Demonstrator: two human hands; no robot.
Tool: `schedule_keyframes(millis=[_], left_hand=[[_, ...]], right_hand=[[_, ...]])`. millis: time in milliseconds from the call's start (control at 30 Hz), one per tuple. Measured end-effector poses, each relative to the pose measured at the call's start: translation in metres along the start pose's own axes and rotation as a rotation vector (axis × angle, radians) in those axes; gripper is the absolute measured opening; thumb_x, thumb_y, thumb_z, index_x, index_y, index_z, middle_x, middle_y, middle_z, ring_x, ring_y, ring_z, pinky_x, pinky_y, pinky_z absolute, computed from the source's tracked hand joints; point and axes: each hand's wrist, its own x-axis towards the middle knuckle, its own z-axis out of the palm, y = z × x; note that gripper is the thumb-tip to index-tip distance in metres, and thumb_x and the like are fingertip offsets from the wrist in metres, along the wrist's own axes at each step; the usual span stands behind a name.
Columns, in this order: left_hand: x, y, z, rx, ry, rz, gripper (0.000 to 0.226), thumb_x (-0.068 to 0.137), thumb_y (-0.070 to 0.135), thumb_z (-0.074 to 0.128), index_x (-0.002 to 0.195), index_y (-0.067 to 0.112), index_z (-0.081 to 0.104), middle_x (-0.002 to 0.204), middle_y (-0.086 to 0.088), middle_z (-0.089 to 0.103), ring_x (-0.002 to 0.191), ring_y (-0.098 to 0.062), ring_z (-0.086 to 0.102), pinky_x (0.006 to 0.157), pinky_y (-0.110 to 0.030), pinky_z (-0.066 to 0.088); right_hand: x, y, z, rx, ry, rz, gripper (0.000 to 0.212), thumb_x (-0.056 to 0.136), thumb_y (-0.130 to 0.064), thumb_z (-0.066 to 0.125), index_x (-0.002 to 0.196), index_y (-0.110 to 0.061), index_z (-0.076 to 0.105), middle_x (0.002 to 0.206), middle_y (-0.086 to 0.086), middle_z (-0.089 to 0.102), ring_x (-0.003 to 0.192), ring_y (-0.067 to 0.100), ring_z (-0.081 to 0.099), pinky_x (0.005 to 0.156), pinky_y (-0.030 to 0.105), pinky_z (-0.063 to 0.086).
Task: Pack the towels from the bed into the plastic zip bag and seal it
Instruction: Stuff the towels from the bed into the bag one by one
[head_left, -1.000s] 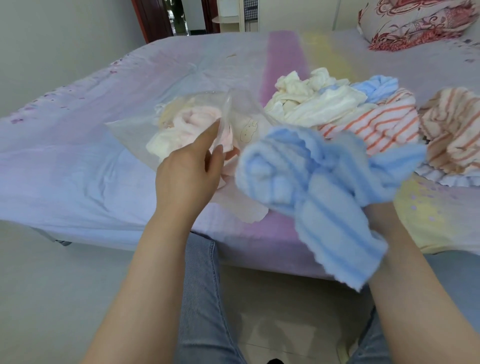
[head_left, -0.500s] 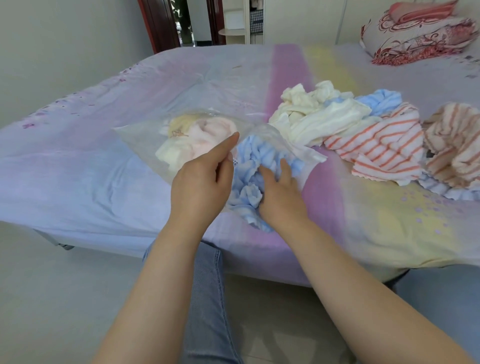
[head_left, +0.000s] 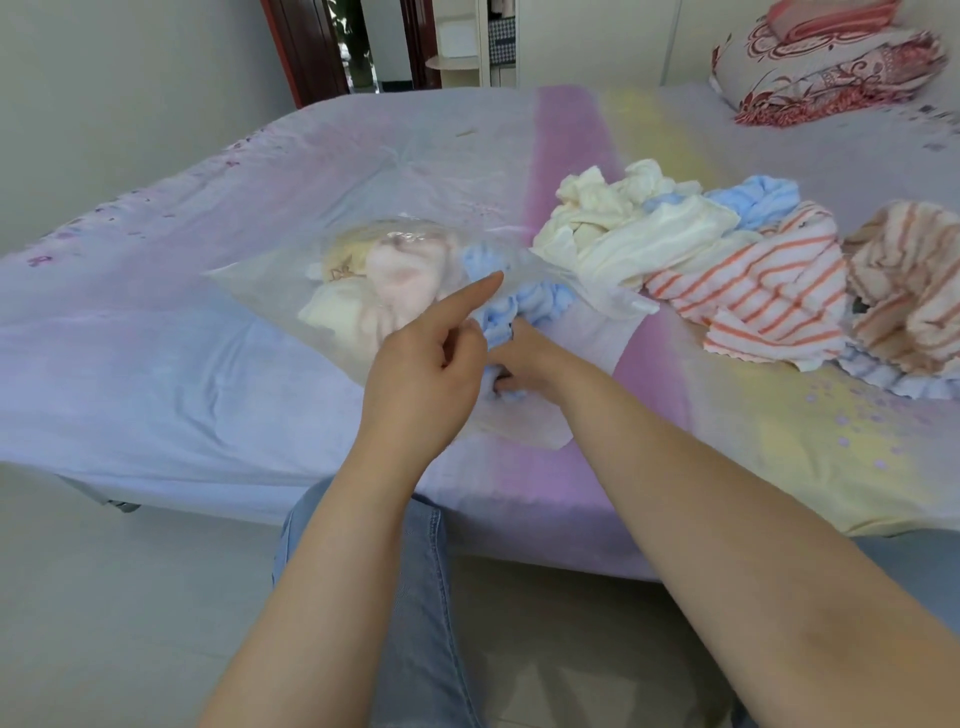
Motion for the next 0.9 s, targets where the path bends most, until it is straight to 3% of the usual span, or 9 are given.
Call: schedule_keyframes(millis=[67, 200, 267, 400, 500, 600, 667, 767, 900], left_hand=[[0.001, -0.002, 0.001, 0.004, -0.009, 0.001, 0.046, 0.095, 0.015, 0.044, 0.126, 0.046, 0.055, 0.048, 0.014, 0.043, 0.047, -0.005, 0.039, 0.05, -0.011, 0.033], [0.002, -0.003, 0.014, -0.003, 0.0, 0.002, 0.043, 0.095, 0.02, 0.048, 0.128, 0.046, 0.053, 0.05, 0.013, 0.042, 0.051, -0.006, 0.041, 0.053, -0.015, 0.037], [0.001, -0.001, 0.025, 0.009, 0.003, 0.014, 0.043, 0.094, 0.022, 0.048, 0.129, 0.047, 0.051, 0.05, 0.013, 0.043, 0.052, -0.006, 0.043, 0.053, -0.017, 0.039], [0.003, 0.005, 0.042, 0.045, 0.029, 0.039, 0.044, 0.095, 0.024, 0.048, 0.134, 0.046, 0.047, 0.051, 0.007, 0.041, 0.056, -0.008, 0.046, 0.057, -0.018, 0.04], [0.006, 0.008, 0.049, 0.072, 0.027, 0.043, 0.045, 0.095, 0.025, 0.047, 0.135, 0.047, 0.046, 0.052, 0.005, 0.041, 0.057, -0.009, 0.047, 0.056, -0.02, 0.04], [0.003, 0.012, 0.053, 0.093, 0.016, 0.047, 0.044, 0.096, 0.027, 0.046, 0.134, 0.049, 0.044, 0.053, 0.004, 0.041, 0.06, -0.013, 0.048, 0.056, -0.026, 0.042], [0.003, 0.013, 0.053, 0.093, 0.013, 0.045, 0.044, 0.096, 0.027, 0.047, 0.134, 0.049, 0.045, 0.053, 0.004, 0.039, 0.059, -0.012, 0.047, 0.057, -0.028, 0.043], [0.004, 0.012, 0.051, 0.075, 0.017, 0.039, 0.044, 0.095, 0.025, 0.049, 0.132, 0.047, 0.048, 0.053, 0.004, 0.038, 0.058, -0.01, 0.045, 0.057, -0.027, 0.042], [0.007, 0.012, 0.051, 0.056, 0.017, 0.028, 0.045, 0.094, 0.024, 0.049, 0.131, 0.049, 0.048, 0.054, 0.005, 0.038, 0.057, -0.009, 0.044, 0.058, -0.027, 0.042]], right_hand=[[0.009, -0.001, 0.0, -0.011, 0.01, 0.035, 0.021, 0.082, -0.036, 0.051, 0.085, -0.015, 0.052, 0.066, 0.01, 0.052, 0.06, 0.024, 0.05, 0.053, 0.036, 0.046], [-0.018, 0.021, -0.002, -0.318, 0.15, -0.182, 0.03, 0.087, -0.027, 0.049, 0.117, -0.026, 0.049, 0.098, -0.002, 0.062, 0.082, 0.024, 0.068, 0.072, 0.038, 0.057], [-0.043, 0.043, -0.009, -0.179, 0.21, -0.238, 0.037, 0.091, -0.021, 0.047, 0.126, -0.031, 0.048, 0.109, -0.011, 0.059, 0.075, 0.021, 0.07, 0.067, 0.033, 0.057], [-0.073, 0.083, -0.057, -0.247, 0.783, -0.42, 0.02, 0.091, -0.022, 0.053, 0.106, -0.027, 0.066, 0.107, -0.006, 0.066, 0.092, 0.019, 0.064, 0.079, 0.033, 0.051], [-0.062, 0.103, -0.127, -0.57, 1.157, -0.282, 0.025, 0.084, -0.017, 0.06, 0.106, -0.02, 0.07, 0.144, 0.007, 0.044, 0.132, 0.036, 0.037, 0.105, 0.045, 0.038], [-0.05, 0.116, -0.181, -0.699, 0.996, 0.132, 0.066, 0.084, -0.026, 0.065, 0.143, -0.026, 0.036, 0.159, 0.013, 0.007, 0.144, 0.043, 0.009, 0.115, 0.052, 0.019], [-0.041, 0.131, -0.202, -0.663, 0.889, 0.265, 0.082, 0.088, -0.031, 0.058, 0.151, -0.024, 0.006, 0.152, 0.021, 0.023, 0.136, 0.044, 0.03, 0.109, 0.053, 0.029], [-0.038, 0.143, -0.217, -0.718, 0.825, 0.312, 0.065, 0.087, -0.041, 0.045, 0.14, -0.005, 0.036, 0.132, 0.023, 0.053, 0.119, 0.04, 0.053, 0.099, 0.047, 0.043], [-0.052, 0.119, -0.192, -0.724, 0.709, 0.166, 0.036, 0.089, -0.035, 0.055, 0.109, -0.006, 0.063, 0.115, 0.021, 0.065, 0.107, 0.036, 0.061, 0.085, 0.036, 0.046]])
